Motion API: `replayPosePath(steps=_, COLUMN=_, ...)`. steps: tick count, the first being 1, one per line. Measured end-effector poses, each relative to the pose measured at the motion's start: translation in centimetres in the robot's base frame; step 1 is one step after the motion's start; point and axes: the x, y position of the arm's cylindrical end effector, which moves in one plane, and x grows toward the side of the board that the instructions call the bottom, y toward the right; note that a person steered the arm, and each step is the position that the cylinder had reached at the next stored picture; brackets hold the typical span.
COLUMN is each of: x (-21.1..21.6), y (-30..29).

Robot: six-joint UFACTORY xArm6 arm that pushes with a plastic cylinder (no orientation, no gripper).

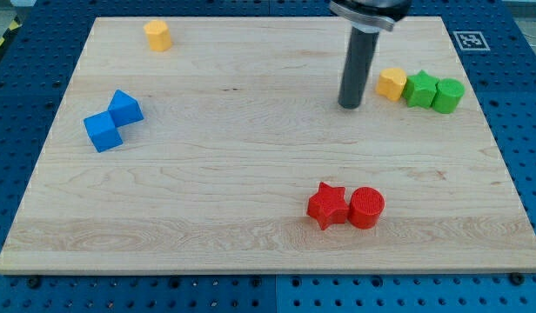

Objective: Separate the green star and the yellow heart

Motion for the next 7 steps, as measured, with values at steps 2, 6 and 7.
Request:
replayPosePath(steps=2, x=2.9, y=8.3)
replayPosePath(steps=6, x=0.7, y=6.9)
replayPosePath(steps=7, x=-0.4, y=6.9)
